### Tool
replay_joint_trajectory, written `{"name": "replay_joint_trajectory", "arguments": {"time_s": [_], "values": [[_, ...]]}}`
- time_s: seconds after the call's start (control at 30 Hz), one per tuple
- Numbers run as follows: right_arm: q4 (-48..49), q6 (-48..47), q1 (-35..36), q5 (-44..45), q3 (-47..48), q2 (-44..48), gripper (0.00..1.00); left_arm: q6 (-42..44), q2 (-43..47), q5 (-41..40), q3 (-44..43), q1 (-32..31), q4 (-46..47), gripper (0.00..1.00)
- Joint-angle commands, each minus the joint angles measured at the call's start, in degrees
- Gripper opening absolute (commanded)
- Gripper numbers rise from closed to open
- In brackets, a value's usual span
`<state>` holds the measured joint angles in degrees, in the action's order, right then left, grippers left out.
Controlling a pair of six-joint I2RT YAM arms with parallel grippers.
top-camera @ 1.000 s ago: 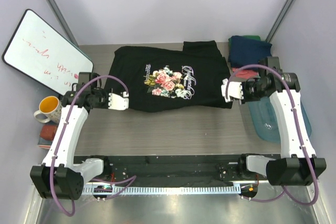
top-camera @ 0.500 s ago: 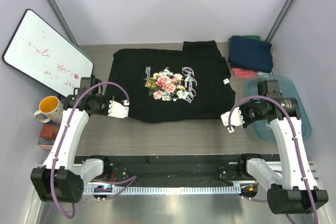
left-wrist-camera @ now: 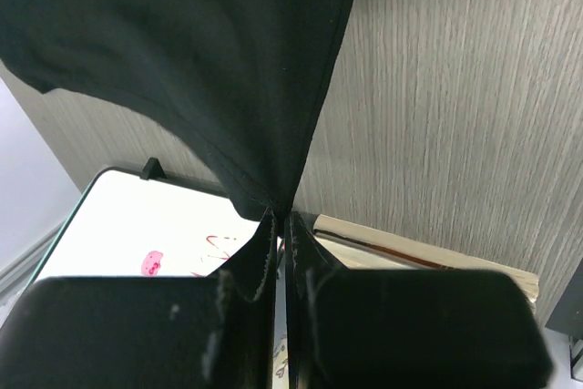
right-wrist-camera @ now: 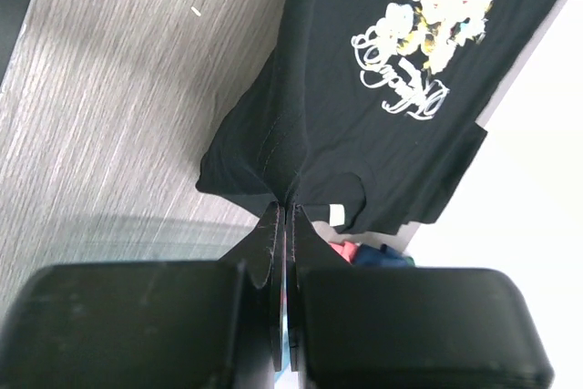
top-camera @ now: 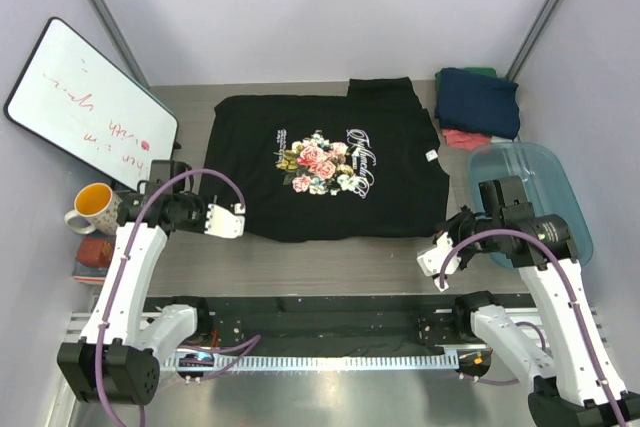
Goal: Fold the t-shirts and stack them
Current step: Flatten out the tshirt
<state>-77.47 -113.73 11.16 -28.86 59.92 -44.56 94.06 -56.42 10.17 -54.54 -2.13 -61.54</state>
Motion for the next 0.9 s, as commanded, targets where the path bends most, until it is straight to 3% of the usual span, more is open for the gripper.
{"name": "replay_joint_trajectory", "arguments": {"time_s": [0.0,0.33,0.87], "values": [[-5.0,-0.7,0.4,0.0,0.8,0.2,0.01,1.0,1.5,1.2,1.2,0.3,0.4,0.00],[22.2,11.5,0.1,9.8,1.1,-10.0,0.02,-1.5,-9.4,0.1,-3.9,0.4,7.9,0.00],[46.0,14.0,-6.8,10.8,4.8,-26.9,0.01,4.1,-22.7,-3.6,-10.2,2.0,10.7,0.00]]}}
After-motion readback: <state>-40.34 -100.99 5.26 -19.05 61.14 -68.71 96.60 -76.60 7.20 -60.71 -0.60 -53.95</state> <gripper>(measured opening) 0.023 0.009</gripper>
